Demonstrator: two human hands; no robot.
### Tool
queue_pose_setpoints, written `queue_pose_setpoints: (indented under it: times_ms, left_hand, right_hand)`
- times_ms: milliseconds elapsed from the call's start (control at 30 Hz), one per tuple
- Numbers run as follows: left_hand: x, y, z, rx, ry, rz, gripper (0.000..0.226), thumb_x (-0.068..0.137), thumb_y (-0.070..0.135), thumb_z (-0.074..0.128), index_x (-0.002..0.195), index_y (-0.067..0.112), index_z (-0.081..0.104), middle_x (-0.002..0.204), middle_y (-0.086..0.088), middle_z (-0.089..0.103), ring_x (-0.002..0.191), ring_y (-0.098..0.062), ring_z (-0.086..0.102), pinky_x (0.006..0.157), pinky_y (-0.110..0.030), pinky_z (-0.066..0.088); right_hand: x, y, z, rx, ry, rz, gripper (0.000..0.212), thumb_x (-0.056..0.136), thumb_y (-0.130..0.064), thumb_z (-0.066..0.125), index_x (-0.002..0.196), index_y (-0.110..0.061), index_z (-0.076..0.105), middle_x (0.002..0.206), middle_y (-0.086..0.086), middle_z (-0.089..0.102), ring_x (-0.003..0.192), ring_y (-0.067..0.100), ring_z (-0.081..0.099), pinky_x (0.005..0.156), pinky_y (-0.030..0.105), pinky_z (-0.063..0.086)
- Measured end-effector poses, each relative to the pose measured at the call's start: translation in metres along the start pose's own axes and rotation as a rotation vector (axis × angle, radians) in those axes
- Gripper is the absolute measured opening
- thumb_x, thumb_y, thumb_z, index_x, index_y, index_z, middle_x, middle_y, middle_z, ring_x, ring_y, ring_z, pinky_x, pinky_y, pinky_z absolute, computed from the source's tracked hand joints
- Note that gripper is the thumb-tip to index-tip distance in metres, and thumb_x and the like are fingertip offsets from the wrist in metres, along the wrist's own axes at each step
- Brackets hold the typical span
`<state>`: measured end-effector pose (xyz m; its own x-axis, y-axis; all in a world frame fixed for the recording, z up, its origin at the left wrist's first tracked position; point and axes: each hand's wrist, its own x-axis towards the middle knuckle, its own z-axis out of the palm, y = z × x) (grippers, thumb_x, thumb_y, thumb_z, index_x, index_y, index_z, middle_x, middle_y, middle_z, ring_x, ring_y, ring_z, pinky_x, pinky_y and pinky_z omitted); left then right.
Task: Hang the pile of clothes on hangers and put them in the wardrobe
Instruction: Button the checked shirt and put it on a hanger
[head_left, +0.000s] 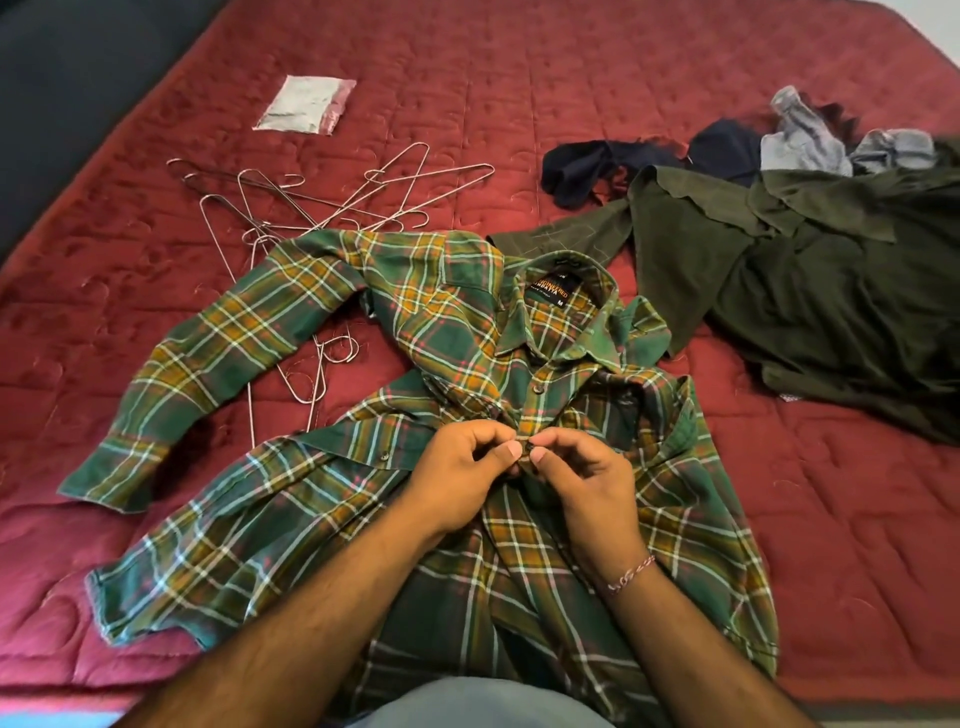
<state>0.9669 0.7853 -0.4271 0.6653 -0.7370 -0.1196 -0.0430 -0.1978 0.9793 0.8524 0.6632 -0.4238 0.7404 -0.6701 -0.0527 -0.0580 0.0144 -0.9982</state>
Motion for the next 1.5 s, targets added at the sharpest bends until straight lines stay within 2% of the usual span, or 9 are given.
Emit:
queue_pose_setpoints:
  times_ms: [233, 433, 533, 700, 867, 933, 1067, 1267, 1500]
  left_hand:
    - [0.007, -0.001, -0.004, 0.106, 0.068, 0.077, 0.016, 0.097, 0.023, 0.065, 0.084, 0.031, 0.068, 0.079, 0.017, 0.068, 0.080, -0.003, 0.063, 0.078, -0.028, 0.050]
    - [0.003, -0.013, -0.036, 0.841, -0.031, 0.359, 0.038, 0.086, 0.054, 0.063, 0.115, 0.030, 0.069, 0.115, 0.014, 0.063, 0.111, -0.011, 0.055, 0.093, -0.035, 0.045]
    - [0.000, -0.014, -0.050, 0.988, 0.005, 0.407, 0.031, 0.089, 0.051, 0.057, 0.109, 0.034, 0.072, 0.117, 0.015, 0.063, 0.115, -0.014, 0.055, 0.092, -0.044, 0.046]
    - [0.023, 0.035, -0.075, 0.349, 0.209, 0.349, 0.014, 0.092, 0.018, 0.068, 0.101, 0.027, 0.074, 0.095, 0.018, 0.073, 0.092, 0.001, 0.068, 0.084, -0.022, 0.053]
    - [0.118, 0.153, -0.144, 0.611, -0.482, 0.074, 0.006, 0.094, 0.015, 0.075, 0.092, 0.013, 0.079, 0.083, -0.006, 0.073, 0.074, -0.016, 0.061, 0.077, -0.032, 0.050]
    - [0.155, 0.203, -0.148, 0.639, -0.263, 0.094, 0.011, 0.092, 0.008, 0.073, 0.087, 0.014, 0.080, 0.083, -0.008, 0.073, 0.075, -0.017, 0.062, 0.078, -0.034, 0.053]
    - [0.167, 0.260, -0.109, 0.677, 0.662, 0.465, 0.014, 0.091, 0.018, 0.067, 0.098, 0.021, 0.078, 0.096, -0.003, 0.078, 0.090, -0.022, 0.071, 0.077, -0.029, 0.052]
    - [0.091, 0.143, -0.056, 0.704, 0.463, 0.318, 0.026, 0.085, 0.049, 0.060, 0.088, 0.025, 0.067, 0.084, 0.009, 0.069, 0.080, -0.017, 0.067, 0.069, -0.036, 0.054]
    - [0.010, 0.033, -0.015, 0.240, 0.328, -0.069, 0.010, 0.087, 0.019, 0.072, 0.078, 0.021, 0.075, 0.078, 0.008, 0.074, 0.075, -0.009, 0.068, 0.070, -0.024, 0.054]
  right_hand:
    - [-0.002, -0.004, 0.003, -0.134, 0.010, -0.020, 0.016, 0.086, -0.003, 0.079, 0.095, -0.014, 0.073, 0.086, 0.000, 0.074, 0.077, 0.009, 0.067, 0.071, 0.020, 0.055]
    - [-0.004, -0.001, -0.026, -1.178, -0.231, -0.351, 0.021, 0.084, -0.037, 0.069, 0.102, -0.026, 0.070, 0.096, -0.008, 0.061, 0.095, 0.019, 0.057, 0.085, 0.043, 0.052]
    - [-0.005, -0.009, -0.043, -1.061, -0.269, -0.351, 0.010, 0.092, -0.030, 0.068, 0.100, -0.025, 0.073, 0.095, -0.011, 0.066, 0.093, 0.014, 0.060, 0.086, 0.042, 0.053]
    - [0.029, -0.072, -0.068, -0.582, -0.185, -0.186, 0.005, 0.088, -0.018, 0.079, 0.093, -0.019, 0.080, 0.088, -0.013, 0.077, 0.083, 0.000, 0.071, 0.078, 0.018, 0.054]
    - [0.143, -0.191, -0.087, -0.780, -0.515, -0.034, 0.013, 0.090, -0.016, 0.077, 0.083, -0.005, 0.078, 0.075, 0.010, 0.074, 0.069, 0.014, 0.065, 0.069, 0.029, 0.054]
    - [0.193, -0.229, -0.077, -0.956, -0.280, -0.199, 0.015, 0.090, -0.022, 0.079, 0.082, -0.010, 0.079, 0.079, 0.013, 0.076, 0.073, 0.017, 0.067, 0.074, 0.032, 0.053]
    - [0.206, -0.264, -0.039, -0.928, 0.448, -0.562, 0.027, 0.088, -0.042, 0.076, 0.087, -0.016, 0.074, 0.088, 0.007, 0.076, 0.085, 0.028, 0.070, 0.073, 0.035, 0.052]
    - [0.121, -0.132, -0.010, -0.736, 0.218, -0.465, 0.007, 0.088, -0.029, 0.078, 0.087, -0.023, 0.075, 0.088, -0.007, 0.077, 0.085, 0.014, 0.070, 0.079, 0.031, 0.054]
    - [0.022, -0.031, -0.001, -0.222, 0.092, 0.083, 0.013, 0.085, -0.010, 0.083, 0.076, -0.011, 0.073, 0.068, -0.003, 0.074, 0.061, 0.001, 0.064, 0.058, 0.019, 0.050]
